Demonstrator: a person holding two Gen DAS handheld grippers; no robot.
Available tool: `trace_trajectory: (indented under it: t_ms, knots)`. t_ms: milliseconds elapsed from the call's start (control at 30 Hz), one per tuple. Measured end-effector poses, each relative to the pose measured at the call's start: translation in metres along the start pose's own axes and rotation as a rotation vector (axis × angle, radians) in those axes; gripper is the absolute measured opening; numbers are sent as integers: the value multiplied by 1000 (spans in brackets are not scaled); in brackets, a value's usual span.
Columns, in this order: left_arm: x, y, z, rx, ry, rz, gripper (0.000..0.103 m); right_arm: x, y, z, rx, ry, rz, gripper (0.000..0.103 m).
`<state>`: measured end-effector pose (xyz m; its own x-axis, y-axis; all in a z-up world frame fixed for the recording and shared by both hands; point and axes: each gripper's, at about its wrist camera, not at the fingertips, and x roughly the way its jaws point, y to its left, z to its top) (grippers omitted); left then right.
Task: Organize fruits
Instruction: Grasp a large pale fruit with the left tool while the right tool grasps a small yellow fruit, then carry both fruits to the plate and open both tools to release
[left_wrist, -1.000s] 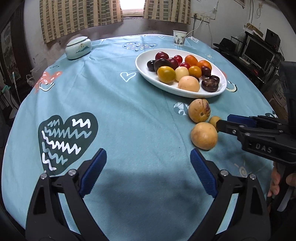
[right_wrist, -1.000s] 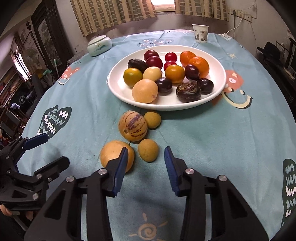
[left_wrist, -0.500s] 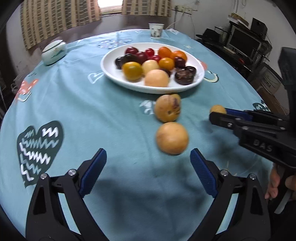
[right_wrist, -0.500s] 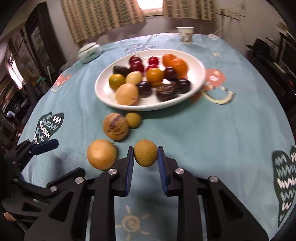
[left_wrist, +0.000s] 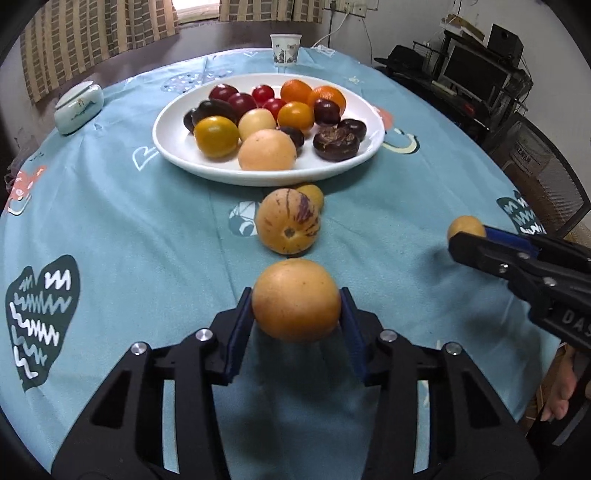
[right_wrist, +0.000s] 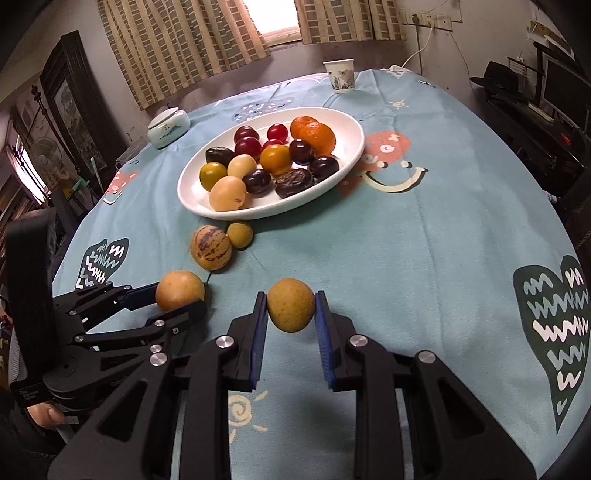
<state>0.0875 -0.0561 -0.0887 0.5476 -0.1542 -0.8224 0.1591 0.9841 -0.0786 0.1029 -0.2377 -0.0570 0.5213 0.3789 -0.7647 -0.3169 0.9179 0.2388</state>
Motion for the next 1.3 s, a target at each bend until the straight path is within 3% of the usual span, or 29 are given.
trace_trajectory:
  t_ms: [367, 667, 867, 1133, 1300]
  knots:
    - [-28, 18, 1, -42, -43, -11, 46, 2, 16, 3, -30, 8, 7, 26]
    - [-41, 37, 14, -58, -69, 25, 46, 5, 22, 6, -45, 17, 7, 26]
    - [-40, 59, 57, -67, -79, 60, 46, 10, 32, 30, -90, 26, 23, 26]
    - [-4, 88, 143, -120, -59, 124, 46, 44, 39, 112, -104, 30, -11, 26]
    - [24, 95, 168, -132, -30, 122, 46, 69, 40, 145, -109, 7, -48, 25]
